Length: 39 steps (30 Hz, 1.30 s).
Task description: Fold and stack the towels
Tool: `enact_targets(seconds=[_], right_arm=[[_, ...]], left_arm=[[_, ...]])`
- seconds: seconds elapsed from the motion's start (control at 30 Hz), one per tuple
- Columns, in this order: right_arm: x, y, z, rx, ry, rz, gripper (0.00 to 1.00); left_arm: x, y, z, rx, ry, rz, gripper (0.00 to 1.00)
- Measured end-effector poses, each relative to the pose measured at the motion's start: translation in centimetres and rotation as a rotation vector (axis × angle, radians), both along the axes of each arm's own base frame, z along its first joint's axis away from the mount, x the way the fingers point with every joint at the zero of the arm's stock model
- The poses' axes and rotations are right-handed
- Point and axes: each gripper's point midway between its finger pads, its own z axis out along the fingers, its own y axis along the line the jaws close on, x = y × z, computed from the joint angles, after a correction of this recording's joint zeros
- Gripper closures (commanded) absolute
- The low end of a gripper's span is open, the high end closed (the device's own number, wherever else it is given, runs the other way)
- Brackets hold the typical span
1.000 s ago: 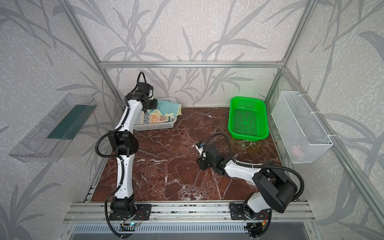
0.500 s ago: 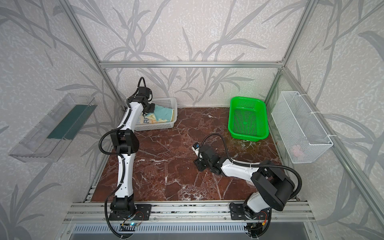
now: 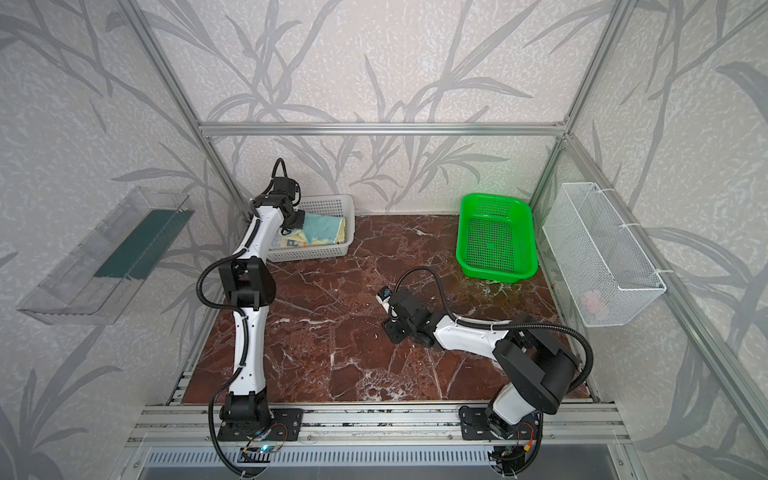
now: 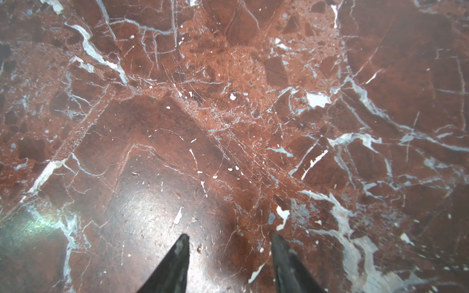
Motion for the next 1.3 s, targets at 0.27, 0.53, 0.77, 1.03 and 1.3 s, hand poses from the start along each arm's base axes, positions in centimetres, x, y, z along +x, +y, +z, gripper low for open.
enact_targets(seconds=[0.27, 0.53, 0.77, 1.03, 1.3], right_arm=[[-0.2, 0.1, -0.2, -0.010, 0.005, 0.009, 0.47], [-0.4, 0.3, -0.5, -0.018, 0.007, 0.019, 0.47], [-0.3, 0.4, -1.1, -0.028, 0.006, 0.028, 0.47], [0.3, 0.7, -0.6, -0.038, -0.031, 0.049, 0.45], [1.6, -0.3, 1.4, -0.073, -0.121, 0.023, 0.36]], left_arm=[[-0.1, 1.1, 0.1, 0.048, 0.007, 0.007, 0.32], [-0.2, 3.2, 0.9, 0.154, -0.001, 0.053, 0.26], [-0.6, 2.9, 1.4, 0.120, 0.000, 0.040, 0.28], [-2.4, 1.1, 1.9, -0.005, 0.008, 0.030, 0.22], [-7.4, -2.5, 5.0, -0.200, -0.050, -0.034, 0.16]])
